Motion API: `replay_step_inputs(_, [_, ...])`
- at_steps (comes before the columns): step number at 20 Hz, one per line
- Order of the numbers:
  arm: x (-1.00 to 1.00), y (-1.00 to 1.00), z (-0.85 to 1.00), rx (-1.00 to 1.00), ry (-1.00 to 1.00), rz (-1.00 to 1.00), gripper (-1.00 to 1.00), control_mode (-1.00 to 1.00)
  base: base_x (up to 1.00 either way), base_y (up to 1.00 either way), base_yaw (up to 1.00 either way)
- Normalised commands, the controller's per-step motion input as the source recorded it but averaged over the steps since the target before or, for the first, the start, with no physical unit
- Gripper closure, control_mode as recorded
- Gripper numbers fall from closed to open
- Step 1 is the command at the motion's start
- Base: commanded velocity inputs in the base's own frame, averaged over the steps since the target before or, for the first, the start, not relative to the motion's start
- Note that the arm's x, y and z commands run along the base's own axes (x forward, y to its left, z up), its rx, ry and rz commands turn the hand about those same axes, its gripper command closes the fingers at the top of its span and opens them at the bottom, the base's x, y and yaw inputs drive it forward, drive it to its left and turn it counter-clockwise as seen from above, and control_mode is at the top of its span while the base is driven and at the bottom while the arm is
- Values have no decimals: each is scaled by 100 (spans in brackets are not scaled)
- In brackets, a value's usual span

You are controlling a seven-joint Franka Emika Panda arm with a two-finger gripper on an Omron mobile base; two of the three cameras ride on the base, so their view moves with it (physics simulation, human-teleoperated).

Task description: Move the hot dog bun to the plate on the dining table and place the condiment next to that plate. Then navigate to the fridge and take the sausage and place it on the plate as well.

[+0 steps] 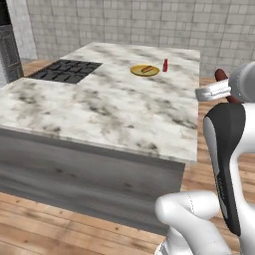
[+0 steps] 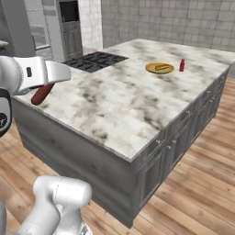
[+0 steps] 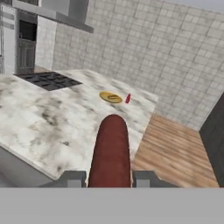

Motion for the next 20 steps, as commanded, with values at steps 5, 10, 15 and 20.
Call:
replay_step_inputs(5, [0,0,0,0,0,0,100,100,-8,-100,0])
replay_step_inputs(10, [0,0,0,0,0,0,100,100,0,-100,0])
replay_step_inputs(15, [0,0,0,0,0,0,100,100,9,-100,4])
replay_step_inputs(20, [0,0,0,0,0,0,100,100,60,-91,24])
